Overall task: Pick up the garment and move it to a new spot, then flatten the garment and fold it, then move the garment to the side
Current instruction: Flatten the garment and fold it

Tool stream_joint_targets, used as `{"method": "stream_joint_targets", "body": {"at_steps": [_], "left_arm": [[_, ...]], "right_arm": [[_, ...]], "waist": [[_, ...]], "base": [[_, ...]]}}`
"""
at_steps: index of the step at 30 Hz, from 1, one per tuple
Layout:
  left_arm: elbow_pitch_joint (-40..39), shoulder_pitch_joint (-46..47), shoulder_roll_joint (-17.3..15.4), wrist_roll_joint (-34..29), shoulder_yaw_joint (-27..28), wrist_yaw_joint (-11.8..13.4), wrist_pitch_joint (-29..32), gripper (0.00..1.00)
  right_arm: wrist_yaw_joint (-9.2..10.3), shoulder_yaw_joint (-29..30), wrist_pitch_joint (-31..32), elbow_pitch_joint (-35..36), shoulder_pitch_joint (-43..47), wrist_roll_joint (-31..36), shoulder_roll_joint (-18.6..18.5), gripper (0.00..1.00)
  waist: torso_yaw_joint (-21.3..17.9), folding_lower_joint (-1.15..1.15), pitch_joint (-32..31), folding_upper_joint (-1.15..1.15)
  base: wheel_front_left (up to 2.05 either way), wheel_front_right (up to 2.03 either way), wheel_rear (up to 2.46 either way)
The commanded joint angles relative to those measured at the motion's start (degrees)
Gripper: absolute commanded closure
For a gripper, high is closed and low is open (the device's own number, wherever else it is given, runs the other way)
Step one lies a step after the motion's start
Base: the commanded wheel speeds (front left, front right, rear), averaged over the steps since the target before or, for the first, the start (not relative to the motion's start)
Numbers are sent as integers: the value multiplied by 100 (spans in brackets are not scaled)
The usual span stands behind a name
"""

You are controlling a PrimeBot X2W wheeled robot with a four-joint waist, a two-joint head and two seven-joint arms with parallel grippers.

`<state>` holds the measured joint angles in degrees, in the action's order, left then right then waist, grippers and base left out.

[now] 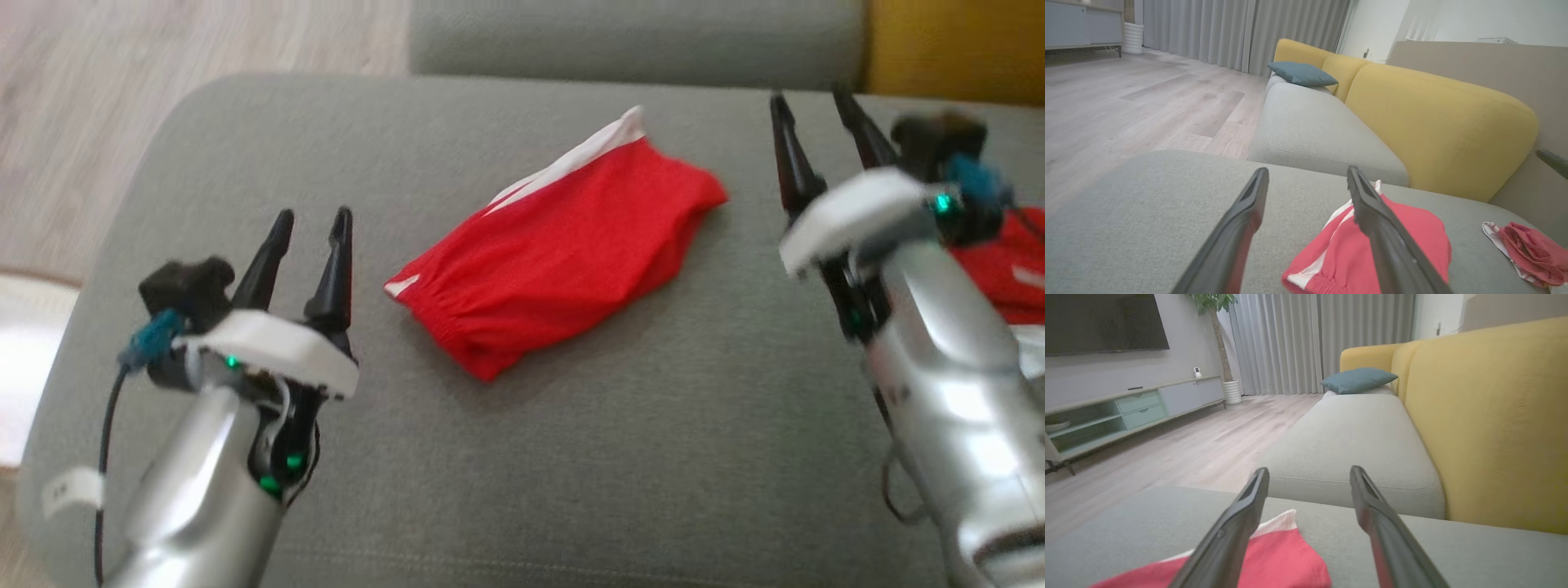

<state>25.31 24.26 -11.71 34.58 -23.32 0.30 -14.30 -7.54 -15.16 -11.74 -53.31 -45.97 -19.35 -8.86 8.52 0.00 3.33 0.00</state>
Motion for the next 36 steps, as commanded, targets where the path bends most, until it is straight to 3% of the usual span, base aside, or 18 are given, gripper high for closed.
{"method": "stream_joint_targets", "body": {"at_steps": [1, 6, 12, 18, 22, 25, 28, 31, 36], "left_arm": [[-278, 83, -151, -77, 278, 48, -70, 0], [-763, -531, -89, -540, 495, 246, -70, 0], [-1047, -1144, 57, -1025, 670, 319, -70, 0], [-1298, -1610, 301, -1321, 1041, 257, -70, 0], [-1351, -1693, 470, -1509, 1234, 43, -70, 0], [-1325, -1658, 525, -1617, 1280, -89, -70, 0], [-1262, -1607, 596, -1687, 1306, -186, -70, 0], [-1177, -1550, 653, -1763, 1283, -285, -70, 0], [-1066, -1466, 714, -1848, 1247, -384, -70, 0]], "right_arm": [[5, -163, -94, 317, 62, -15, -64, 0], [5, -71, -240, 1109, 1040, 73, -238, 0], [5, 542, -287, 1990, 2125, 672, 22, 0], [5, 1005, -106, 2855, 2928, 1159, 432, 0], [5, 1181, 264, 3349, 3266, 1210, 553, 0], [5, 1246, 640, 3515, 3307, 814, 585, 0], [5, 1353, 1110, 3533, 3232, -154, 594, 0], [5, 1523, 1619, 3305, 3024, -1343, 596, 0], [5, 1757, 2159, 2699, 2551, -2315, 597, 0]], "waist": [[-228, 0, -232, 0], [-397, 0, -402, 0], [-591, 0, -496, 0], [-759, 0, -473, 0], [-647, 0, -414, 0], [-497, 0, -323, 0], [-289, 0, -165, 0], [-61, 0, 16, 0], [264, 0, 270, 0]], "base": [[0, 0, 0], [0, 0, 0], [0, 0, 0], [0, 0, 0], [0, 0, 0], [0, 0, 0], [0, 0, 0], [0, 0, 0], [0, 0, 0]]}}
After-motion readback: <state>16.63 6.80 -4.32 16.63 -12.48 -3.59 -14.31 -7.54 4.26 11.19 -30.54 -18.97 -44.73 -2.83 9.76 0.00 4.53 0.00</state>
